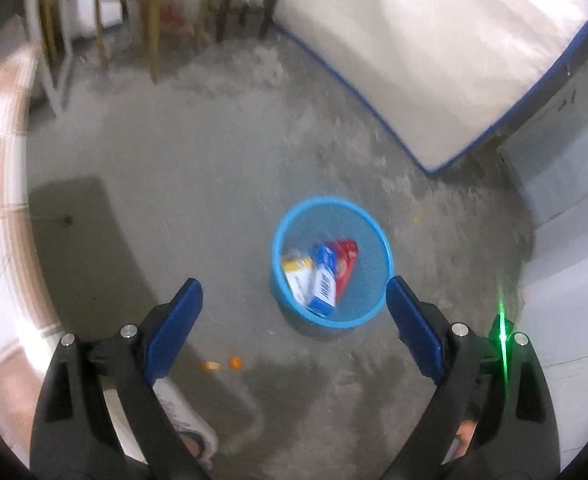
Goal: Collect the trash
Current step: 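Move both open tools back toward the table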
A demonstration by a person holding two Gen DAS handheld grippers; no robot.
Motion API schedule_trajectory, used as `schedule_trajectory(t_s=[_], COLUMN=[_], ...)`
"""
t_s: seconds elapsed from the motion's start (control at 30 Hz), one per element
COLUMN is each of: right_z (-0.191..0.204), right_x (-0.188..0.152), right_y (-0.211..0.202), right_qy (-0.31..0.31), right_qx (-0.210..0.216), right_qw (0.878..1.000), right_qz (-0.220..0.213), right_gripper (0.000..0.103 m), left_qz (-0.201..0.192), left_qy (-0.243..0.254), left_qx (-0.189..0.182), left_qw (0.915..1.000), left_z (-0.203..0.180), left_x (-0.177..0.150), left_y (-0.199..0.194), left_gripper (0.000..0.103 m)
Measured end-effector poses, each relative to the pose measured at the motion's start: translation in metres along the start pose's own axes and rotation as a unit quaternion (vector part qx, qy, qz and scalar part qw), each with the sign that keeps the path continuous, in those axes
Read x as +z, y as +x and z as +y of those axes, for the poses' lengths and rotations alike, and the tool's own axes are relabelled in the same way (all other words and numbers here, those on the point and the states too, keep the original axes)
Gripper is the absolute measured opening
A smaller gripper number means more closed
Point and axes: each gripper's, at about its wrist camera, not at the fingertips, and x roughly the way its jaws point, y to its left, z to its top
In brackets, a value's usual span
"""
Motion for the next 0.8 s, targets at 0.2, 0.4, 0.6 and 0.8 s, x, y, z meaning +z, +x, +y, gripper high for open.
schedule_trajectory(t_s=[0.2,0.4,0.6,0.8], right_z=[0.031,0.104,0.217,0.322], right_x=[-0.021,-0.055,-0.099,-0.153], right_y=[-0.064,-0.099,-0.105,-0.103], right_qy=[-0.045,-0.135,-0.259,-0.36], right_qx=[0.04,0.104,0.186,0.248], right_qw=[0.998,0.985,0.948,0.897], right_qz=[-0.032,-0.038,0.018,0.065], right_gripper=[0.057,0.064,0.064,0.068], left_qz=[-0.054,-0.078,-0.107,-0.159], left_qy=[-0.011,-0.064,-0.139,-0.136], left_qx=[0.027,0.099,0.119,0.207], left_qw=[0.9981,0.99,0.9772,0.9558], left_z=[0.047,0.121,0.206,0.28], left_x=[-0.041,-0.101,-0.154,-0.17], left_y=[-0.101,-0.161,-0.208,-0.252], left_gripper=[0.089,0.089,0.089,0.092])
